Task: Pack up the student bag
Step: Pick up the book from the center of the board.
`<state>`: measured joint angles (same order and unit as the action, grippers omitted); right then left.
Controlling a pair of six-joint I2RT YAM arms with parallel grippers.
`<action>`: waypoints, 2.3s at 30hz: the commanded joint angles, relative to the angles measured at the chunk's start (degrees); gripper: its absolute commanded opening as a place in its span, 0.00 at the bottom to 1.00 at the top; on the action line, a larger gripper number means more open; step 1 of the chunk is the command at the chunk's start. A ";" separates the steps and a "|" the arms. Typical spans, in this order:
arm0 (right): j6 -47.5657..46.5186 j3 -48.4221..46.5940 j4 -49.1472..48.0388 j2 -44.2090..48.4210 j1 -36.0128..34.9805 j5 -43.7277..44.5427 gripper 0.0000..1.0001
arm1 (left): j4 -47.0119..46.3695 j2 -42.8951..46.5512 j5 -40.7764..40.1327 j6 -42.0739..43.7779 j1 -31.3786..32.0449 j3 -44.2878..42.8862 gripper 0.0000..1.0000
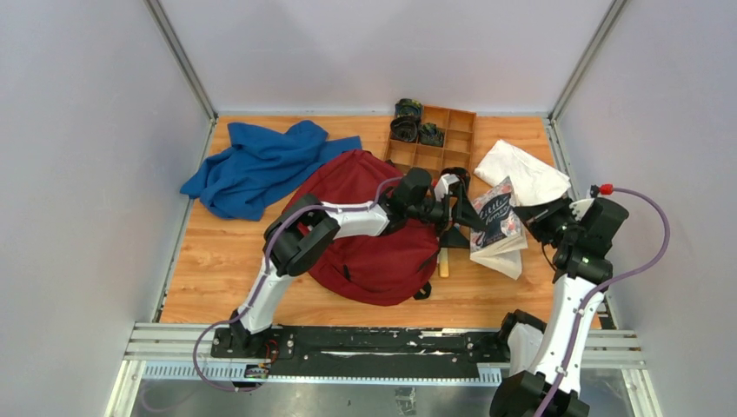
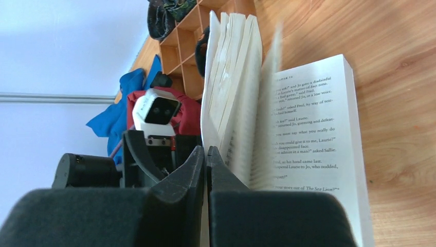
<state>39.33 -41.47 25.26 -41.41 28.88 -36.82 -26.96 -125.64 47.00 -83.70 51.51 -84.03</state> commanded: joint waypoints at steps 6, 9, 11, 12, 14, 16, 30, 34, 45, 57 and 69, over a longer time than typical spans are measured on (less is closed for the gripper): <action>1.82 -1.28 -2.62 2.19 -0.32 -5.16 0.00 | -9.96 -1.48 -0.12 -6.50 2.80 1.00 0.85; 1.61 -1.65 -1.93 2.71 -0.30 -5.39 0.00 | -9.96 -1.68 -0.68 -6.52 2.75 2.02 0.85; 1.24 -1.61 -0.79 2.72 -0.31 -5.41 0.00 | -10.07 -1.79 -1.42 -6.79 2.81 2.61 0.82; 1.17 -1.38 -0.43 2.88 -0.25 -5.45 0.00 | -10.04 -1.73 -1.62 -6.78 2.79 2.77 0.82; 1.25 -0.96 0.24 3.51 -0.32 -4.95 0.00 | -10.04 -1.35 -1.98 -6.44 2.78 3.38 0.88; 1.74 -0.96 0.40 3.95 -0.30 -4.80 0.00 | -10.04 -0.73 -3.02 -6.05 2.72 4.44 0.94; 1.87 -1.50 2.17 4.02 -0.32 -3.20 0.00 | -10.04 0.22 -8.78 -4.76 1.58 9.14 0.94; 2.57 -0.89 1.30 3.55 -0.32 -2.97 0.00 | -10.04 -0.83 -12.13 -4.33 1.75 8.52 0.94; 4.14 9.88 -0.61 0.56 0.07 0.22 0.00 | -12.88 -5.78 -12.55 -7.32 1.93 5.48 0.92; 7.03 15.08 -2.45 -1.38 4.95 -2.06 0.00 | -12.85 -6.86 -13.51 -5.60 2.28 7.24 0.91; -3.46 17.49 1.64 -6.22 8.99 -0.34 0.20 | -12.86 -9.45 -12.90 -5.34 2.28 3.08 0.90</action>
<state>41.65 -24.58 22.02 -46.11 37.08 -38.04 -37.63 -132.70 34.41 -89.10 53.49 -77.82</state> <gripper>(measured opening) 0.051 0.908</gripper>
